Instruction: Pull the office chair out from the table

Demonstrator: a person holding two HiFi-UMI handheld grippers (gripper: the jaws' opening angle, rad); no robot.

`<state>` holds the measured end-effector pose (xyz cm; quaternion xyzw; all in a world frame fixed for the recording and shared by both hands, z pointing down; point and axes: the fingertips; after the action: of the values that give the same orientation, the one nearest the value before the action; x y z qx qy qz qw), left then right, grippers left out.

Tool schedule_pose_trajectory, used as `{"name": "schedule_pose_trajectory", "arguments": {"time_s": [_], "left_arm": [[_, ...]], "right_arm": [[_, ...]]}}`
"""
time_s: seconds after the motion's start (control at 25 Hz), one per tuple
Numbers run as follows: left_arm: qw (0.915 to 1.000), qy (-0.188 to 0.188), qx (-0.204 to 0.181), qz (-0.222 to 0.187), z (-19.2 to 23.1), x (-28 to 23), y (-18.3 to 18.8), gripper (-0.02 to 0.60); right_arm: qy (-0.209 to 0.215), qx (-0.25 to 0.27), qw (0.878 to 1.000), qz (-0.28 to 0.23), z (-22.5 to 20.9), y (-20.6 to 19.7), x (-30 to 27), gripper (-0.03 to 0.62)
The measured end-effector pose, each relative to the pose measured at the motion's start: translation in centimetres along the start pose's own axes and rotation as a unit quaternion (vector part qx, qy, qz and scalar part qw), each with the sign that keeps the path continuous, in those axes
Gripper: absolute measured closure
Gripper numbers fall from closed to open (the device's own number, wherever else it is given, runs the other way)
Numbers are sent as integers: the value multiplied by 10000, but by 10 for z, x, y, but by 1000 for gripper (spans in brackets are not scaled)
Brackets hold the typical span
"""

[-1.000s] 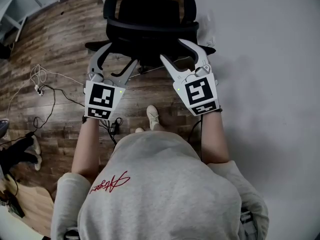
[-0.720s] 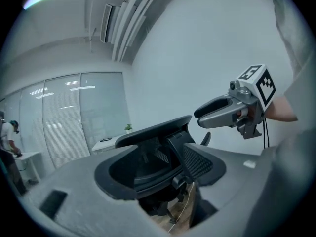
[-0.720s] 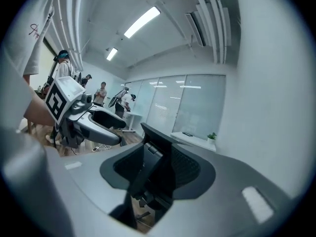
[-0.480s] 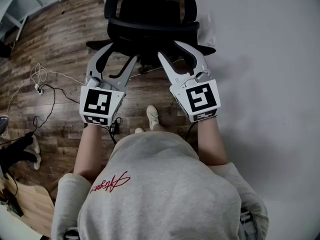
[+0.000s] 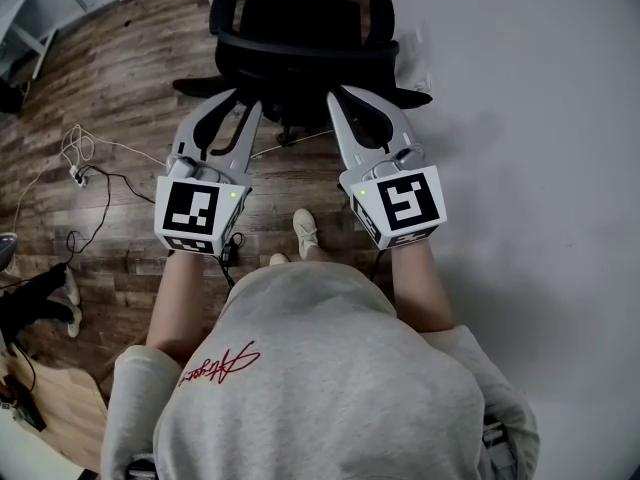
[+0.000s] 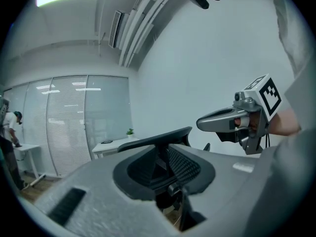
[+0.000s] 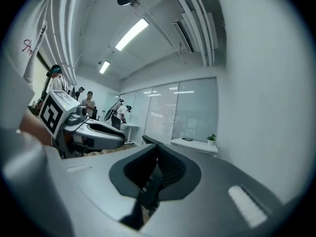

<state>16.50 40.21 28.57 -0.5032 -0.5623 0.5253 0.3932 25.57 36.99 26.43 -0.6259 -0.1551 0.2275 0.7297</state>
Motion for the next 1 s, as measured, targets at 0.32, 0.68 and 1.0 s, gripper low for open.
{"name": "schedule_pose_trajectory", "arguments": {"time_s": [0.32,0.68,1.0], "left_arm": [[9999,-4,39,-139,-1,3,3,572],[9998,-63,21,-205,-4,6,10,584],[9997,-99,69,-222,-4,6,9,584]], "right_arm": [[-59,-84,9999,-61,-1,5,3,594],[-272,-188,9994,-121,-1,11,5,592],[-333,-212,9991,-119,3,11,4,594]]}}
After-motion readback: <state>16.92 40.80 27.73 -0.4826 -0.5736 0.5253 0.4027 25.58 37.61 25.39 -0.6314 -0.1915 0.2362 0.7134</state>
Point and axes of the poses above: the fingertips, and each gripper's own axes: x backward along the fingers, z to its left, y out of its top, and after that the axes turned 1 degree about -z, right-handed
